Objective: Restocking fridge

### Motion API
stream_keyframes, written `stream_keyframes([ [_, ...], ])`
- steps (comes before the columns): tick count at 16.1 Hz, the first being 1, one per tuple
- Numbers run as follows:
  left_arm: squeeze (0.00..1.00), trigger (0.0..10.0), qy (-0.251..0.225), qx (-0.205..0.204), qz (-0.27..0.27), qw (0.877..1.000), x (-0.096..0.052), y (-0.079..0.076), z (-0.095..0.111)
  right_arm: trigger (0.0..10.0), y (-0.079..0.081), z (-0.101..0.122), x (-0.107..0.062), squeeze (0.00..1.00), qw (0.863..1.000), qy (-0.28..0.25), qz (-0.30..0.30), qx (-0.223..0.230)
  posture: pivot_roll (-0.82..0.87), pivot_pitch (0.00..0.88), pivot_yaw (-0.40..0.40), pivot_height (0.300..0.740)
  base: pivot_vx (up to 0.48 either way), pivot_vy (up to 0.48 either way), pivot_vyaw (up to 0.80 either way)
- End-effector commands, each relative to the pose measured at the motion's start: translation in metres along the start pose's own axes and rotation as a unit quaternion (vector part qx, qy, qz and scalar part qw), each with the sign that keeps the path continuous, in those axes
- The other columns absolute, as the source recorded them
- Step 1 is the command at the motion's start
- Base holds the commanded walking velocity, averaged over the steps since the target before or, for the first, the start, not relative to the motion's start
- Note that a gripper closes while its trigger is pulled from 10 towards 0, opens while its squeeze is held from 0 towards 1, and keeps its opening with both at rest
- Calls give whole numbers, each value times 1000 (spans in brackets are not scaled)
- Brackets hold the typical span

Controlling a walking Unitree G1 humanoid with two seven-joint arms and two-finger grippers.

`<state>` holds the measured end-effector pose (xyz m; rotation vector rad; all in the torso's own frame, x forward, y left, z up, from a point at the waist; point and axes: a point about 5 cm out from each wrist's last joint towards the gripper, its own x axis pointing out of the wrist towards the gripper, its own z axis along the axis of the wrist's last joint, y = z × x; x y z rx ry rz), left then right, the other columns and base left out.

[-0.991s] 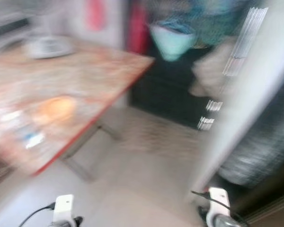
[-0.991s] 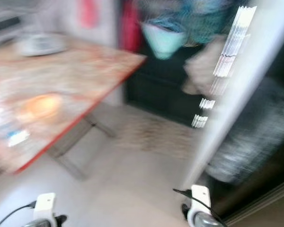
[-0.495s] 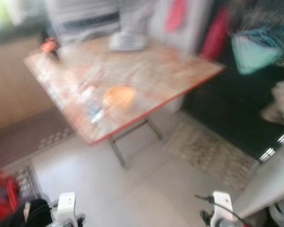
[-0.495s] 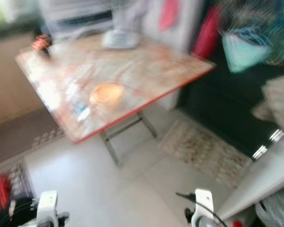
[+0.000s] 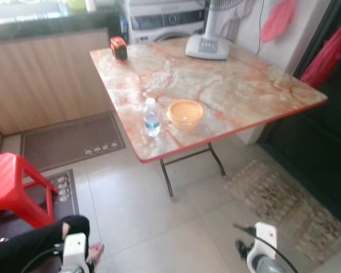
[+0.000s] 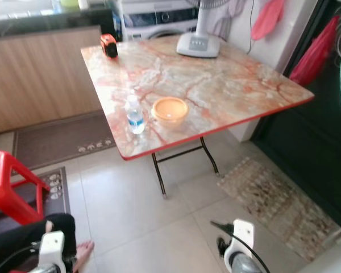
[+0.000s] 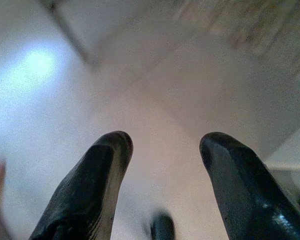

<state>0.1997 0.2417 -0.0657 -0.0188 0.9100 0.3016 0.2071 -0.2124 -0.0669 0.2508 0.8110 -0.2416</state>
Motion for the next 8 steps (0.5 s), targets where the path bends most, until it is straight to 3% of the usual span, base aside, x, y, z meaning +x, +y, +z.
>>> stream_keyframes([
  [1,0,10000,-23,-16,8,1000,0,-2,5,10000,-13,0,-3,0,999,-19,-30,20,5,0,-43,740,0,0,0],
  [2,0,10000,-79,-54,19,995,-2,-1,13,10000,-13,11,-5,0,994,-95,-41,39,3,0,-41,740,0,0,0],
  [4,0,10000,-121,-69,10,990,-3,-1,20,10000,-13,21,-8,0,987,-153,-36,42,2,0,-43,740,0,0,0],
  [5,0,10000,-138,-74,5,988,-4,-1,23,10000,-30,87,-8,0,971,-235,-37,32,2,0,-43,740,0,0,0],
  [6,0,10000,-154,-75,3,985,-5,-1,26,10000,-36,134,-14,0,953,-299,-33,27,-4,0,-40,740,0,0,0],
  [7,0,10000,-264,-33,18,964,-10,-2,89,10000,-30,161,-20,0,936,-351,-18,21,-5,0,-39,740,0,0,0],
  [8,0,10000,-343,-33,12,939,-20,-9,138,10000,-25,169,-22,0,929,-369,-10,15,-5,0,-39,740,0,0,0],
])
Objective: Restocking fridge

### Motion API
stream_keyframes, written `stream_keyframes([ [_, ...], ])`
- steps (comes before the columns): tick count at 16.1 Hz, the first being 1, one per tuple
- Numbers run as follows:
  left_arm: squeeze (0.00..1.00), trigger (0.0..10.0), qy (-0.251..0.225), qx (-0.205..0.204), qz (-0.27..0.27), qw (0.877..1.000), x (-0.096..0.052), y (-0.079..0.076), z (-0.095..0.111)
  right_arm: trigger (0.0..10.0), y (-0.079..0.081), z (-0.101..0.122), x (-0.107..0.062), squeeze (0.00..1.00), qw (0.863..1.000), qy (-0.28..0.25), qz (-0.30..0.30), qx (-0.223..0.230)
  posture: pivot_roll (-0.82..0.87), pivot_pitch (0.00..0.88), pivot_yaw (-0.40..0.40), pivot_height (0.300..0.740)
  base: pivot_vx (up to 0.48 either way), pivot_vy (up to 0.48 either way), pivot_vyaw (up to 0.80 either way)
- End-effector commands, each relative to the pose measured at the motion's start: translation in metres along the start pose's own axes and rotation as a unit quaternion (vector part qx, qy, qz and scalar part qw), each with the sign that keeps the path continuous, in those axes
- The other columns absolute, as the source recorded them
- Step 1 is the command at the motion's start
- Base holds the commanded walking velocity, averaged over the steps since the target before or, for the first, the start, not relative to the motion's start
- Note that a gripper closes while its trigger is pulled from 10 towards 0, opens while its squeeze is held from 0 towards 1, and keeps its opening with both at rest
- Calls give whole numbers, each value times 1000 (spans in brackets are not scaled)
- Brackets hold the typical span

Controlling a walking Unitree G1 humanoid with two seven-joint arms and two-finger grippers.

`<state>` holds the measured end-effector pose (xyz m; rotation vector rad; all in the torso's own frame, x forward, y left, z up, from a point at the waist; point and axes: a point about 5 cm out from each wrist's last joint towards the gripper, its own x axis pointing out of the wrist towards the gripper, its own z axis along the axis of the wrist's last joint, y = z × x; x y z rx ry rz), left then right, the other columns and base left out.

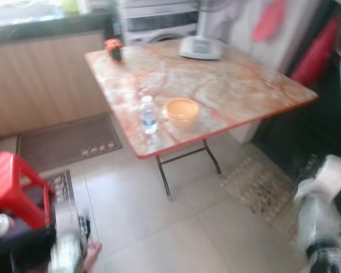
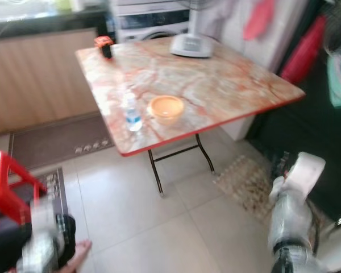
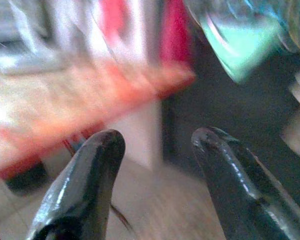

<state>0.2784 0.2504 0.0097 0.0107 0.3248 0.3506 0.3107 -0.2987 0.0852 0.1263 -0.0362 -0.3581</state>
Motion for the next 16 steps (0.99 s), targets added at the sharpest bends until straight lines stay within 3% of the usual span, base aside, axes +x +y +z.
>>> stream_keyframes([
  [1,0,10000,-110,-24,-15,994,11,-12,46,10000,10,-24,-12,0,999,38,21,-5,-5,0,-39,740,0,0,0],
  [3,0,10000,-184,-25,-11,983,13,-13,73,10000,19,-20,-10,0,999,25,36,-2,-1,0,-42,740,0,0,0],
  [5,0,10000,-198,-22,-11,980,12,-14,78,10000,19,-20,-10,0,999,23,39,-2,-1,0,-42,740,0,0,0],
  [6,0,10000,-274,-2,-17,962,9,-22,104,10000,22,-20,-12,0,998,16,51,-16,0,0,-40,740,0,0,0],
  [7,0,10000,-318,16,-28,948,6,-28,121,10000,22,-17,-13,0,998,-4,56,-16,0,0,-40,740,0,0,0],
  [10,0,10000,-380,54,-53,922,-1,-45,145,10000,25,-3,-11,0,995,-61,72,-24,-5,0,-34,740,0,0,0],
  [14,0,10000,-386,61,-51,919,-3,-47,146,10000,25,-2,-11,0,995,-67,73,-22,-5,0,-34,740,0,0,0],
  [15,0,10000,-420,99,-83,898,-17,-64,151,10000,53,38,1,0,978,-165,123,-35,-39,0,-15,740,0,0,0],
  [16,0,10000,-433,105,-97,890,-27,-70,148,10000,64,56,2,0,967,-214,136,-22,-29,0,-19,740,0,0,0],
])
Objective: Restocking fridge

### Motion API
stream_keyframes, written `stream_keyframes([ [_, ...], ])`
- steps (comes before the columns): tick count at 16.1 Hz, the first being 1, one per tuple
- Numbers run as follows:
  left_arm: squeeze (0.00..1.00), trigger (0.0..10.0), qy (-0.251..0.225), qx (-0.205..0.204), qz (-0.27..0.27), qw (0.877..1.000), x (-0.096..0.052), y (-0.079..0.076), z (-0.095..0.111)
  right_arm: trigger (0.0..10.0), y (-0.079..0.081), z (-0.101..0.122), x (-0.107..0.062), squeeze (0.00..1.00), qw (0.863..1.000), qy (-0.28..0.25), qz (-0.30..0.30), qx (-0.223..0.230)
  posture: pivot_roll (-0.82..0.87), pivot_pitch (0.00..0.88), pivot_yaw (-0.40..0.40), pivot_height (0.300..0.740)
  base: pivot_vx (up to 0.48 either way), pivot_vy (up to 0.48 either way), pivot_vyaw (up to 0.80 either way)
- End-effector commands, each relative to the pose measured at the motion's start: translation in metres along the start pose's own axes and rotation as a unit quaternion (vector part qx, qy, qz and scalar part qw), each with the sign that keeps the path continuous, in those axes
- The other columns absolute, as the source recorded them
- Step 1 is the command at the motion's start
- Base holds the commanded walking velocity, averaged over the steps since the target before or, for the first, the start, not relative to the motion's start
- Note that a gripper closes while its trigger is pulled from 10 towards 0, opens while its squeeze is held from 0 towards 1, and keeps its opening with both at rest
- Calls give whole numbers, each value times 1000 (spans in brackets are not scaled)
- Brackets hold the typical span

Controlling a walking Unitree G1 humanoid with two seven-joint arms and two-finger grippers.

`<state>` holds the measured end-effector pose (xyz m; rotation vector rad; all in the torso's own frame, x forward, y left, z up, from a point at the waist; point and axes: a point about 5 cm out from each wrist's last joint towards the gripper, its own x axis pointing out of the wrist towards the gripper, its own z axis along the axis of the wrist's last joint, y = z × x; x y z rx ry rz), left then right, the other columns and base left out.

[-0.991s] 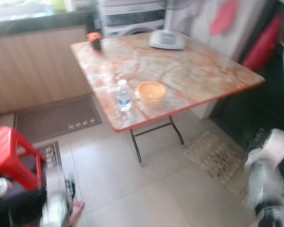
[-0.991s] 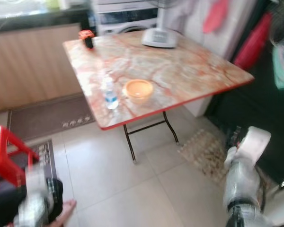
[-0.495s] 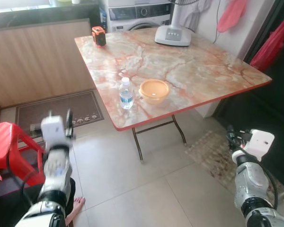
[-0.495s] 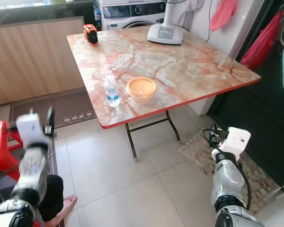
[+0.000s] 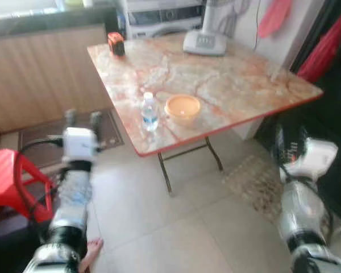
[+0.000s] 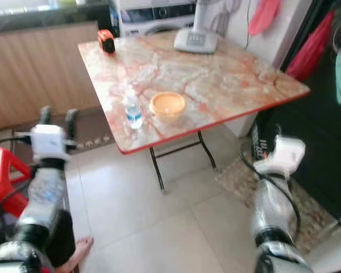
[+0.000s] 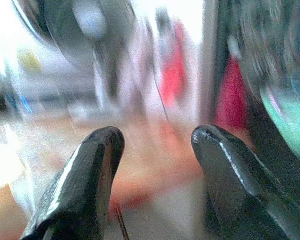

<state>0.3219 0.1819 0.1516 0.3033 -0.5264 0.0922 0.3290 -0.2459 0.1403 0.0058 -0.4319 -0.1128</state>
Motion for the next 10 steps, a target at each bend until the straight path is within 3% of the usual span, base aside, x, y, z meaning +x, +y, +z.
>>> stream_keyframes([
  [1,0,10000,7,8,-16,1000,-7,-2,-1,10000,6,9,2,0,999,-29,14,-5,-15,0,-25,740,0,0,0],
  [4,0,10000,24,-1,-4,1000,-24,-2,-3,10000,13,4,-16,0,999,-24,27,-5,-22,0,-30,740,0,0,0],
  [6,0,10000,30,11,18,999,-35,12,7,10000,15,-3,-50,0,999,9,39,-12,-15,0,-35,740,0,0,0],
  [9,0,10000,65,1,44,997,-53,23,4,10000,3,-9,-83,0,998,53,31,-31,-14,0,-39,740,0,0,0],
  [10,0,10000,94,13,44,995,-69,24,-2,10000,-10,-9,-97,0,996,72,6,-44,-36,0,-35,740,0,0,0],
])
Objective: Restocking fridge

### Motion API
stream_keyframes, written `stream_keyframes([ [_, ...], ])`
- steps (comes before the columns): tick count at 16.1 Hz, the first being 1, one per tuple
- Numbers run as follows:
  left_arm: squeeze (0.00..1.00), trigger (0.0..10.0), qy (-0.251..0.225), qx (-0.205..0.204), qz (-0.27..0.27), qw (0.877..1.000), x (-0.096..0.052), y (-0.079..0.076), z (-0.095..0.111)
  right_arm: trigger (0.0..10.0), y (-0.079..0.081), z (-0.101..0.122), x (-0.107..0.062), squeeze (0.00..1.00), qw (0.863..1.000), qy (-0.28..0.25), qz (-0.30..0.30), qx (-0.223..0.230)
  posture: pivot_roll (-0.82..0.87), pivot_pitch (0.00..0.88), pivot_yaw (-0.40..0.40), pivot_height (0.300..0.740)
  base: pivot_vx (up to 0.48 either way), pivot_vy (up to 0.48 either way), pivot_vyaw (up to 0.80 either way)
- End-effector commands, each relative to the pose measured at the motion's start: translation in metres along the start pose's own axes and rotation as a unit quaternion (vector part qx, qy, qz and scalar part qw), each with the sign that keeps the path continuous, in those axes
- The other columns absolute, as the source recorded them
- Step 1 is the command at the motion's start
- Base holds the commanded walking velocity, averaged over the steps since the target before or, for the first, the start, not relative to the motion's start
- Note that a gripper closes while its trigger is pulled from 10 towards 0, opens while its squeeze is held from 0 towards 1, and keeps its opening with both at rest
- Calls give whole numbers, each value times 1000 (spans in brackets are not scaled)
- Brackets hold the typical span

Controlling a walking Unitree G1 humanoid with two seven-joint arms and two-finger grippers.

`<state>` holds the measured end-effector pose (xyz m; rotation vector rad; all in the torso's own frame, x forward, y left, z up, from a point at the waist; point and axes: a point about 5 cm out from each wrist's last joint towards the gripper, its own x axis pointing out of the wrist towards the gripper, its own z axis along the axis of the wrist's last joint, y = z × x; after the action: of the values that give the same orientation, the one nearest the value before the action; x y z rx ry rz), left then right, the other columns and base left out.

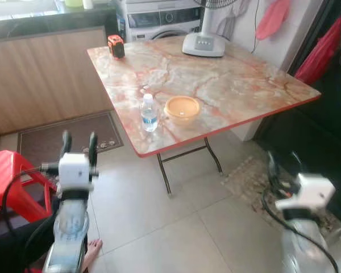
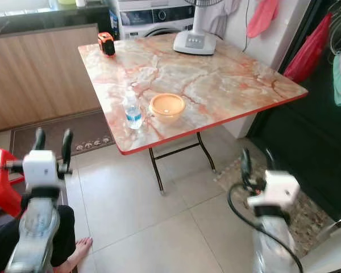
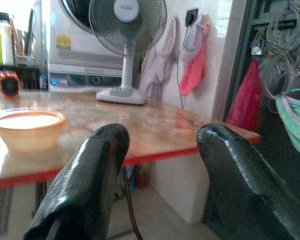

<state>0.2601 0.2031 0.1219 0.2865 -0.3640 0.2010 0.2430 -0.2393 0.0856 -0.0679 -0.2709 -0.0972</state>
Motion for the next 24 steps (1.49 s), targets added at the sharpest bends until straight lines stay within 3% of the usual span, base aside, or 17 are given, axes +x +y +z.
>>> stream_keyframes([
  [1,0,10000,24,5,7,1000,-7,2,-3,10000,-11,4,-5,0,1000,6,-19,-13,-42,0,-33,740,0,0,0],
  [5,0,10000,62,-4,-14,998,-24,-5,-6,10000,-16,-5,-28,0,998,64,0,-23,-61,0,-24,740,0,0,0],
  [8,0,10000,75,2,-14,997,-26,-2,-7,10000,-26,-9,-27,0,996,86,-15,-26,-60,0,-23,740,0,0,0],
  [11,0,10000,70,8,-15,997,-19,-5,-4,10000,-33,-33,-25,0,989,147,-17,-19,-21,0,-39,740,0,0,0],
  [15,0,10000,80,5,-21,997,-20,-12,-6,10000,-38,-71,-42,0,967,252,-43,17,-1,0,-49,740,0,0,0],
  [18,0,10000,80,1,-25,996,-18,-14,-4,10000,-31,-102,-69,0,934,345,-65,65,-5,0,-44,740,0,0,0],
  [20,0,10000,75,-3,-37,996,-13,-21,-2,10000,-16,-131,-124,0,862,504,-45,33,7,0,-31,740,0,0,0],
  [21,0,10000,73,-6,-40,997,-11,-23,-1,10000,-12,-134,-134,0,847,530,-31,24,18,0,-32,740,0,0,0],
  [22,0,10000,63,-8,-42,997,-7,-25,4,10000,0,-137,-139,0,840,542,8,25,28,0,-28,740,0,0,0],
  [24,0,10000,53,-12,-45,997,-2,-25,10,10000,9,-140,-141,0,830,556,30,11,18,0,-25,740,0,0,0],
])
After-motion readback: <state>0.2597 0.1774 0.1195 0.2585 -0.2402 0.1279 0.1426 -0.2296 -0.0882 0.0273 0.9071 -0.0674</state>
